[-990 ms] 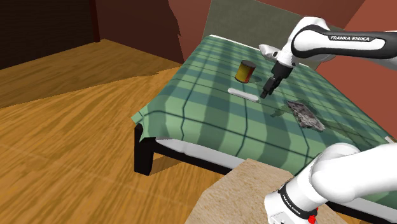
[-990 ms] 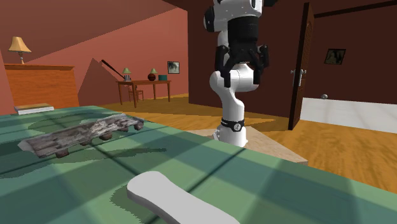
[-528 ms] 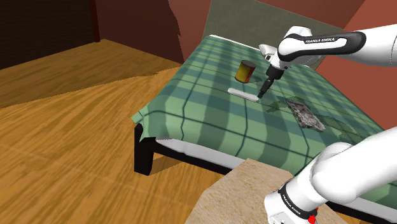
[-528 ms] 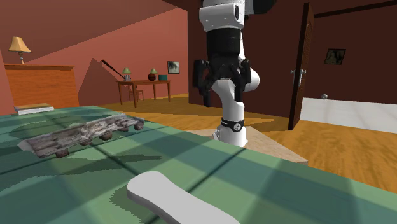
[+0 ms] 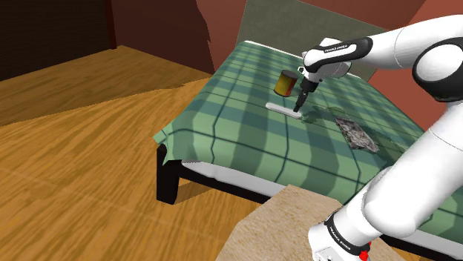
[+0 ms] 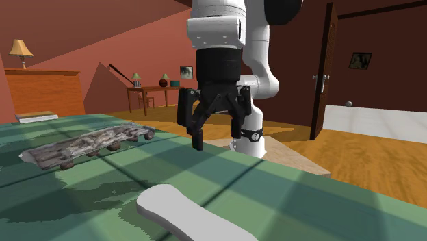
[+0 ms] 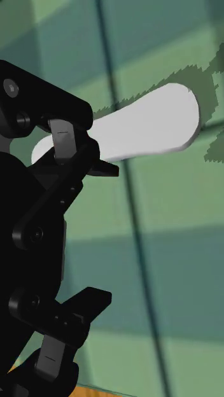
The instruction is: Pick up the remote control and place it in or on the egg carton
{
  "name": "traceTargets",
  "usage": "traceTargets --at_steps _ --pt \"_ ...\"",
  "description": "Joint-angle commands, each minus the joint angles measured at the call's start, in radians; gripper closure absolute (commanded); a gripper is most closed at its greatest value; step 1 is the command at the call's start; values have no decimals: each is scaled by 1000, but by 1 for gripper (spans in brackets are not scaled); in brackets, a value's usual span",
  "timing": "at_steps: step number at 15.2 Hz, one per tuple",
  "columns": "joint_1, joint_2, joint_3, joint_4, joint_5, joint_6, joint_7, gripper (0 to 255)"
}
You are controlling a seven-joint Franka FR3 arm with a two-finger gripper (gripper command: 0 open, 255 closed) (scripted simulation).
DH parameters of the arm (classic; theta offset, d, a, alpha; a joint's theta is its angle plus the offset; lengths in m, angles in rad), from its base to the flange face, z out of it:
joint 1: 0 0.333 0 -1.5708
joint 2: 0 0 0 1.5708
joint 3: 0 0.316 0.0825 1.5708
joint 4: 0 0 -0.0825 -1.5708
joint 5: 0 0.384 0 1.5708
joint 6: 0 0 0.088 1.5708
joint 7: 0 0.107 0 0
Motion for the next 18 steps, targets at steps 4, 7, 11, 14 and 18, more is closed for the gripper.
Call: traceTargets --at_steps 4,7,11,14,18 --pt "-58 221 13 189 120 9 -205 0" --pt "-110 349 42 322 175 -1 -299 0" --pt "-126 392 57 334 194 28 -322 0" --pt "-131 411 63 320 206 59 -329 0" --pt "-133 422 67 314 213 75 -333 0"
